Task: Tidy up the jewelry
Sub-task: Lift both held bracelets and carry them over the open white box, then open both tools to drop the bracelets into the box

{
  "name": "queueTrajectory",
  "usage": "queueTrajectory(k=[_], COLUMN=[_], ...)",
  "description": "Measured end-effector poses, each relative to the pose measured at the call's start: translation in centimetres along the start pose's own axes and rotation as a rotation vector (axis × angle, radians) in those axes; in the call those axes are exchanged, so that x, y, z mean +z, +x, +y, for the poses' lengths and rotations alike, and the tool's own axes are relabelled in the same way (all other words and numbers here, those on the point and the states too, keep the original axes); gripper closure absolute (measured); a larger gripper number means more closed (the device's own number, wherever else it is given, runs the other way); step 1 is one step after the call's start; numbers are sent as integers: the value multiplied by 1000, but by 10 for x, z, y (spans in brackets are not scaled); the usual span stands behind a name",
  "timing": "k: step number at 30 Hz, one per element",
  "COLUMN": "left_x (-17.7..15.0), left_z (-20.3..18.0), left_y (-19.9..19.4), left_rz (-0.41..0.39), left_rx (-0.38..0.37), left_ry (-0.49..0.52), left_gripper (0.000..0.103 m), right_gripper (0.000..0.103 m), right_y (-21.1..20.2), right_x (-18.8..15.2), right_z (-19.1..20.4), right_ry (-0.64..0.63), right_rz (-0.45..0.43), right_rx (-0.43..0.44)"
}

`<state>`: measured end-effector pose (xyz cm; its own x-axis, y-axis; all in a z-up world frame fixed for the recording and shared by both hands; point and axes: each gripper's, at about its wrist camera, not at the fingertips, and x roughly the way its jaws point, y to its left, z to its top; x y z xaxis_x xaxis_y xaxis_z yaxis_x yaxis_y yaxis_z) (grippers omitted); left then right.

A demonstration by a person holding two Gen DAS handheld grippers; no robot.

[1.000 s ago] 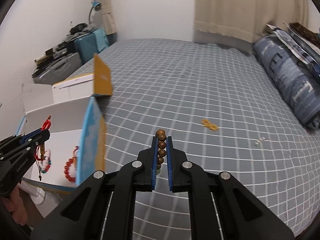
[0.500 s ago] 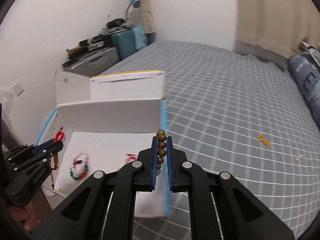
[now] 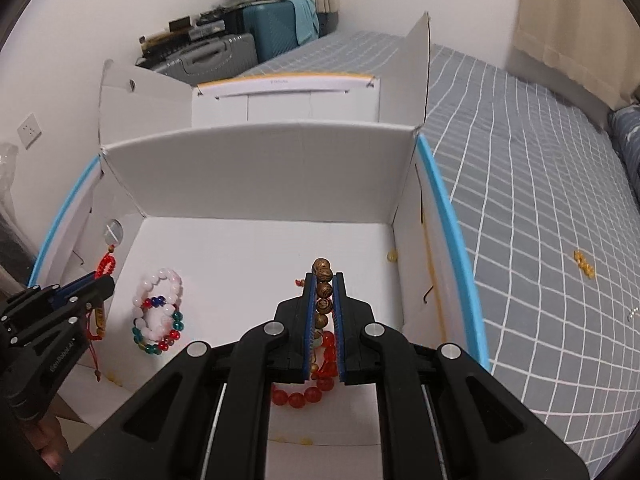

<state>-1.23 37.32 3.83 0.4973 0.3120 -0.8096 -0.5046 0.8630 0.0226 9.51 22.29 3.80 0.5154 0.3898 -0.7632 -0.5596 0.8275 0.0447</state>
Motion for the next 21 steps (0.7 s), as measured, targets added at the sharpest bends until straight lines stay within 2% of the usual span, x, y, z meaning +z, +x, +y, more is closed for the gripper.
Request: queueTrajectory(k=[16,17,19,21], left_x=[1,1,0,1], left_z=[-2,-2,-1,-1], left_y=[0,0,-1,-4], left_rz=[14,12,9,1], left_rx=[13,16,20,18], left_ry=[-1,-3,-9,-14], left_gripper=[86,82,72,56], right_gripper=[94,92,82,70], right_y=[10,10,9,4], right_x=[-6,-6,-5,-5], right_z=[4,5,5,5], right_ry=[-14,-17,-17,-12], right_rz=[36,35,34,22], right_rx=[-19,-21,-14,-5])
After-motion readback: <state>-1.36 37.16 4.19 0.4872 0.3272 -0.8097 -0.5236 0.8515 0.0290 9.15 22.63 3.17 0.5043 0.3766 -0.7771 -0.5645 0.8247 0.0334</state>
